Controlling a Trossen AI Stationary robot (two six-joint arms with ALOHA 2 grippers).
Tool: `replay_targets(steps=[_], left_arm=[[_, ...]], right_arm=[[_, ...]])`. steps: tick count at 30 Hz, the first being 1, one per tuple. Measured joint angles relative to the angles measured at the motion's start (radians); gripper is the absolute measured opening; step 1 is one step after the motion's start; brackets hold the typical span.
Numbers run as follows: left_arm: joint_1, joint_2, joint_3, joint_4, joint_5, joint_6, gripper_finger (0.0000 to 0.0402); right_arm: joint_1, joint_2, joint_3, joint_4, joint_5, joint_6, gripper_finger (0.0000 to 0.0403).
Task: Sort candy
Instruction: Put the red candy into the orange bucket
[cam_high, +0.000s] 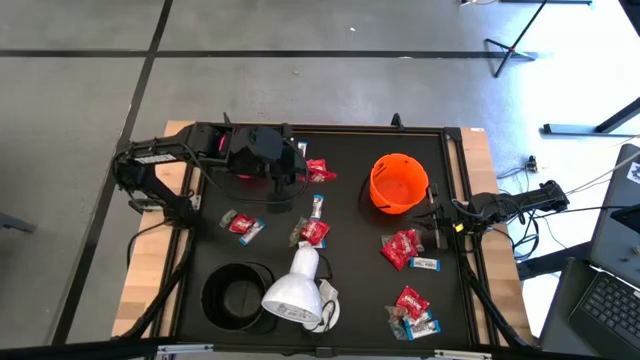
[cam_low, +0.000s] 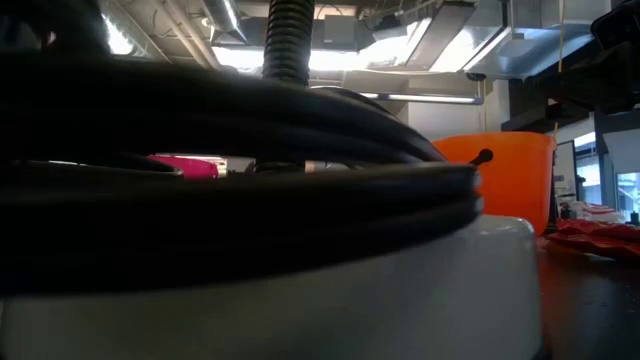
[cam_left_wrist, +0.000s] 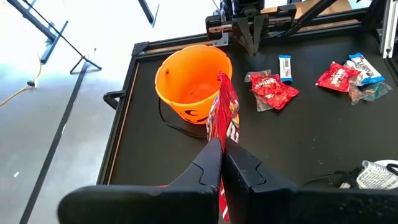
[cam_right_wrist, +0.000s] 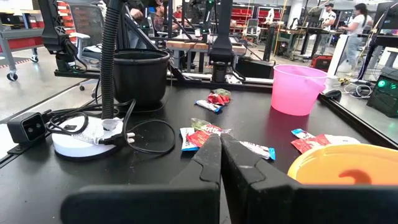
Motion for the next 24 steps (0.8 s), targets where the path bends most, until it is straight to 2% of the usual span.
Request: replay_targets(steps=[7, 16, 24], left_arm=[[0.007, 0.0, 0.0, 0.028, 0.006, 0.029, 0.0], [0.095, 0.001, 0.0, 0.172, 0.173, 0.108, 0.0], [0.129, 0.001, 0.0, 0.181, 0.211, 0.121, 0.0]], right_arm=[[0.0, 0.0, 0.0, 0.0, 0.0, 0.0, 0.0005], [0.0, 0.0, 0.0, 0.0, 0.0, 0.0, 0.0005], [0.0, 0.0, 0.0, 0.0, 0.0, 0.0, 0.0005]])
